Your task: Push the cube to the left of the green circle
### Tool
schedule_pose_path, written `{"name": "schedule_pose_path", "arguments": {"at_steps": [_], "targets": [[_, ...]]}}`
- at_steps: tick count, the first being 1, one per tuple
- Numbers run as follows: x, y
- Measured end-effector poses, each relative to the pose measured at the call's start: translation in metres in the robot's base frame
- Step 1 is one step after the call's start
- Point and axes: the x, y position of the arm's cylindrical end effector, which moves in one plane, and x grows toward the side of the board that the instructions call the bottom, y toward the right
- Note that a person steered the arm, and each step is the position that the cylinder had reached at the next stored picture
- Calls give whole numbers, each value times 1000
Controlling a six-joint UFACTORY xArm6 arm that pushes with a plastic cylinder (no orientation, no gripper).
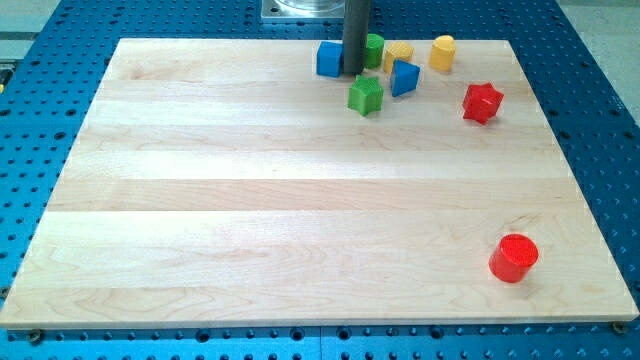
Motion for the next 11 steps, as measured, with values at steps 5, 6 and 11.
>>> {"name": "schedule_pose_path", "arguments": {"at_steps": [5,6,11], "targets": [[0,64],[0,-9],[-24,-125]]}}
